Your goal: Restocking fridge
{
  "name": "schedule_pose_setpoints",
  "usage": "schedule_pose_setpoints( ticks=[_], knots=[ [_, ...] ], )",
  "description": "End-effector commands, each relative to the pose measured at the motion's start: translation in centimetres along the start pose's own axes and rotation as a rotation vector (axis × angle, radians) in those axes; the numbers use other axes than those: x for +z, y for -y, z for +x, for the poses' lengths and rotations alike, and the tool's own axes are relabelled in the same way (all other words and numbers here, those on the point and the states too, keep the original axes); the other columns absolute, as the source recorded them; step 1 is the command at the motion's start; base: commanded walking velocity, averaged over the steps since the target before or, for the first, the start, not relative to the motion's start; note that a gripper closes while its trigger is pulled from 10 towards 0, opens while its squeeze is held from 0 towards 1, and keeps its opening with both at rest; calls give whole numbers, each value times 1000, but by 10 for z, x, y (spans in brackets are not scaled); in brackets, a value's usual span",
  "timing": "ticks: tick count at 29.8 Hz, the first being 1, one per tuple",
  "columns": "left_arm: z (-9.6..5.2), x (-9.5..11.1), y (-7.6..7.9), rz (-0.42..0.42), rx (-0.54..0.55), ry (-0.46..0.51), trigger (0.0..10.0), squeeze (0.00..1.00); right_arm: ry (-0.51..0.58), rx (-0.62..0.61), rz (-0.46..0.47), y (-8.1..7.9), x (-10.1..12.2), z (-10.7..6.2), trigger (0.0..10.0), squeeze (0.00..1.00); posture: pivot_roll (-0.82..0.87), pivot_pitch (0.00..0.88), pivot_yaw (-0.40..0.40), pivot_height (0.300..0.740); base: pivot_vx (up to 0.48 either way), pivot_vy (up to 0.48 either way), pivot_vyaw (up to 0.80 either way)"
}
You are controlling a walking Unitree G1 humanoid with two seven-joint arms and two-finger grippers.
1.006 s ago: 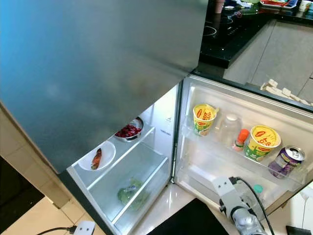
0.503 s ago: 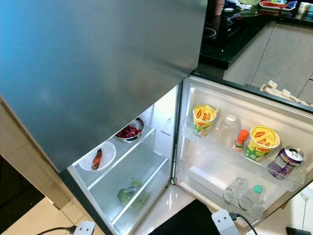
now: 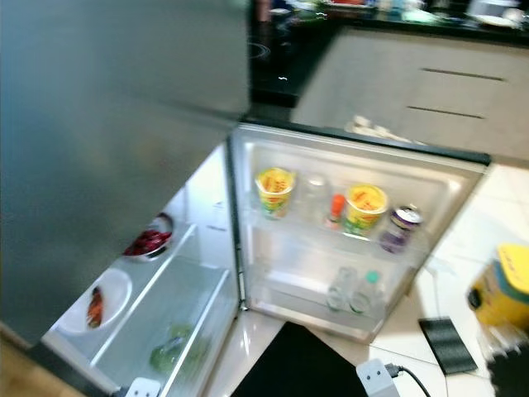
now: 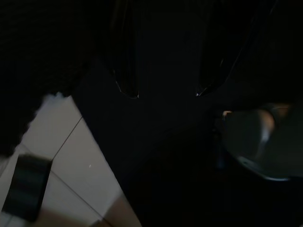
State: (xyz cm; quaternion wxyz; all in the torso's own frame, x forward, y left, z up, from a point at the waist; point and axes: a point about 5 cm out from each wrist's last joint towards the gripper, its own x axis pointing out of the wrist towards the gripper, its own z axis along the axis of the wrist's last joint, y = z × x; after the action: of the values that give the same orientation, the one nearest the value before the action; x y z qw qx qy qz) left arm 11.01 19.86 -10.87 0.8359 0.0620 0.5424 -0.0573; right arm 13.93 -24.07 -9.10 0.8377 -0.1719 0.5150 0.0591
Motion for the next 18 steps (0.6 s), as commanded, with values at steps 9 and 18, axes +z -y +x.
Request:
schedule_pose_setpoints(
  ticks=[9, 18],
  knots=[
    [3, 7, 16, 14, -77, 14, 10000, 0, -7, 16, 16, -1, -4, -1, 10000, 0, -48, 0, -18, 740, 0, 0, -258],
    [3, 5, 15, 21, -84, -1, 10000, 0, -7, 21, 19, -1, -3, -1, 10000, 0, -48, 0, -16, 740, 0, -373, 0]
  ],
)
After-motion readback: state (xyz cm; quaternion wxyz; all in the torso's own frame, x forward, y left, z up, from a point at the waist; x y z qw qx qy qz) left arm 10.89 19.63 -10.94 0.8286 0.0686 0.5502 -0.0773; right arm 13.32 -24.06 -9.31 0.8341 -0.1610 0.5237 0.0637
